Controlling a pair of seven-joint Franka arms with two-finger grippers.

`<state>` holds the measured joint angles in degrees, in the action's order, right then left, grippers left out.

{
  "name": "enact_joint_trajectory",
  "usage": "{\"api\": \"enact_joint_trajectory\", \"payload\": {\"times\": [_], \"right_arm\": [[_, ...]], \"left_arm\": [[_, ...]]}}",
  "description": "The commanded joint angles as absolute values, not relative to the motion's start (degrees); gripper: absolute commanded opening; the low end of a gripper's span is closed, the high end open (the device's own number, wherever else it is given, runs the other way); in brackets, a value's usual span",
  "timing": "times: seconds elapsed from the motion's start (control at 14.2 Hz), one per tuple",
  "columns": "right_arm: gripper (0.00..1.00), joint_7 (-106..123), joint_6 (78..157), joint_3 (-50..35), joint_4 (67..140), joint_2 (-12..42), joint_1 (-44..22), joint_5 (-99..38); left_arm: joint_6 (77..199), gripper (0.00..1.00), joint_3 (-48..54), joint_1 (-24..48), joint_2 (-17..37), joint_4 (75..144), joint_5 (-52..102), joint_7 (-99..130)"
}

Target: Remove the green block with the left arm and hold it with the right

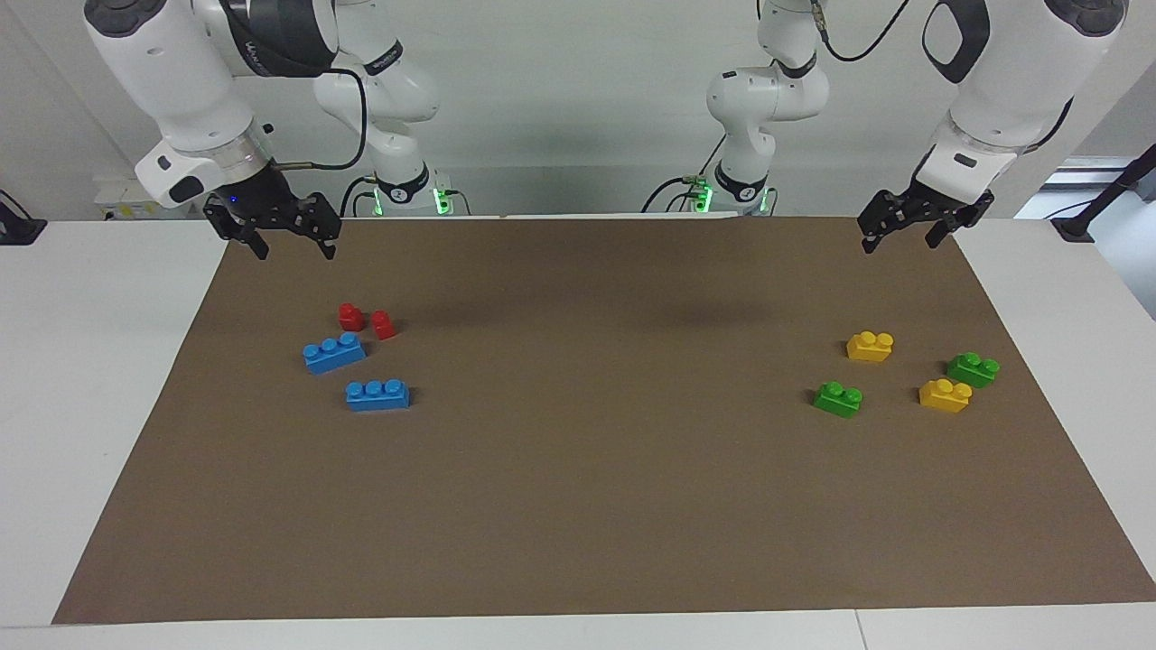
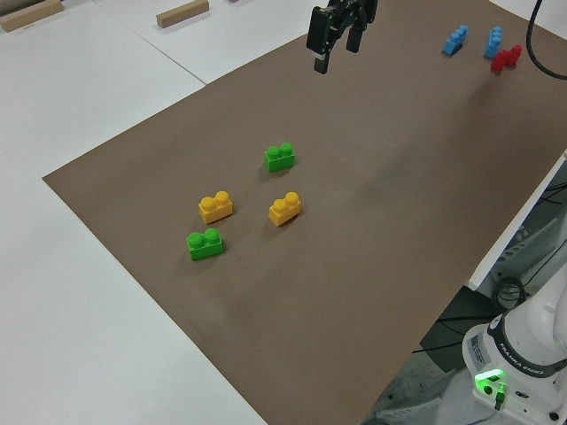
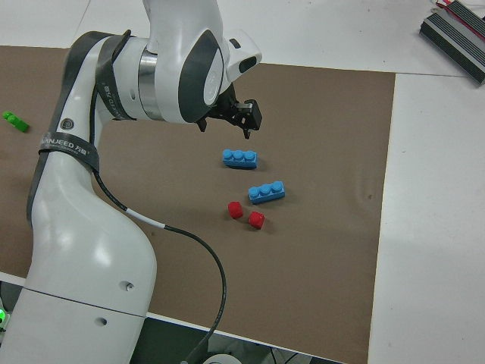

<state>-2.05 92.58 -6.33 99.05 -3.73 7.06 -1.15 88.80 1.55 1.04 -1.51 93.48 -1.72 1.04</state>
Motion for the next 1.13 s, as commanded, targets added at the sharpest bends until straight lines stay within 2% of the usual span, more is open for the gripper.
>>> {"api": "enact_joint_trajectory", "payload": {"times": [0.0, 0.57, 1.06], "right_arm": [[1.0, -0.9, 92.5, -7.0, 98.3, -3.3, 7.3, 1.1], [1.0, -1.6, 95.6, -7.0, 98.6, -3.1, 6.9, 0.9], [1.0, -1.6, 95.3, -7.0, 98.6, -3.1, 6.9, 0.7]], "left_arm": [[87.7, 1.0, 1.0, 0.4, -1.2, 92.5, 1.5, -0.3], [88.8, 1.0, 0.6, 0.5, -1.5, 92.5, 3.0, -0.2], [88.8, 1.0, 0.7, 0.4, -1.6, 92.5, 3.0, -0.1]]}}
